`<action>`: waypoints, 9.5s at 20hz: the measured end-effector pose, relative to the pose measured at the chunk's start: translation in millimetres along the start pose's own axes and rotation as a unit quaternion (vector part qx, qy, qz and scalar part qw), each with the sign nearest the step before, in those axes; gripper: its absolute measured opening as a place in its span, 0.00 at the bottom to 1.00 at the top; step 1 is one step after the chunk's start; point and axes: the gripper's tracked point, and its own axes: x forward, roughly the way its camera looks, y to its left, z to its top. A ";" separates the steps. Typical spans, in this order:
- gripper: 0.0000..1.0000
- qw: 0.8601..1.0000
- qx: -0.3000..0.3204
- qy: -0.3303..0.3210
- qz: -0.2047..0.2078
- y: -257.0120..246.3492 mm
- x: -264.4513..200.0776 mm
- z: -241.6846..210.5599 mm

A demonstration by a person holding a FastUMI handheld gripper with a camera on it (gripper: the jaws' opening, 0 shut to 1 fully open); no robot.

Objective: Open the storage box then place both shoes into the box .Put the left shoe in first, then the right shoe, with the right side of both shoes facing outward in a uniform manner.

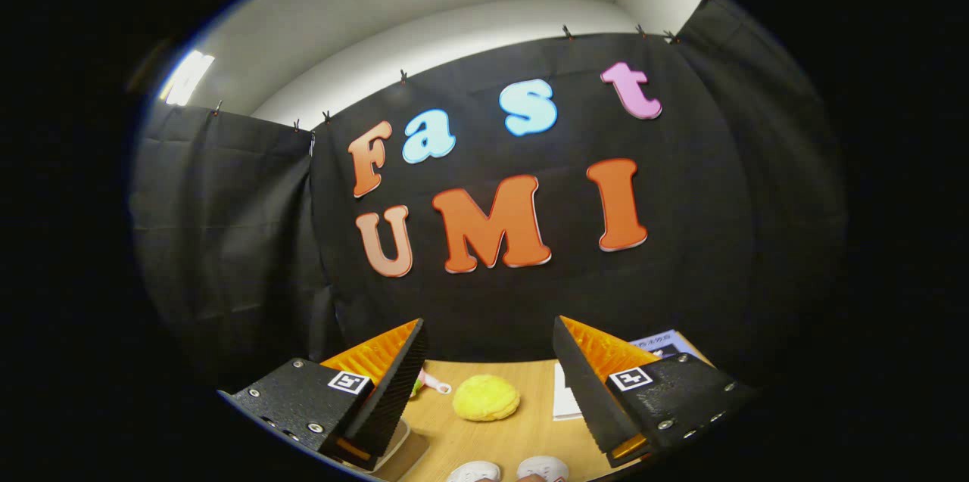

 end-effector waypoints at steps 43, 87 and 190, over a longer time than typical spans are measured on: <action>0.30 0.788 0.401 0.420 0.208 161.3 32.1 -287.1; 0.13 0.813 0.171 0.497 0.252 467.2 46.0 -310.9; 0.77 0.871 0.214 0.439 0.056 44.7 0.1 -319.6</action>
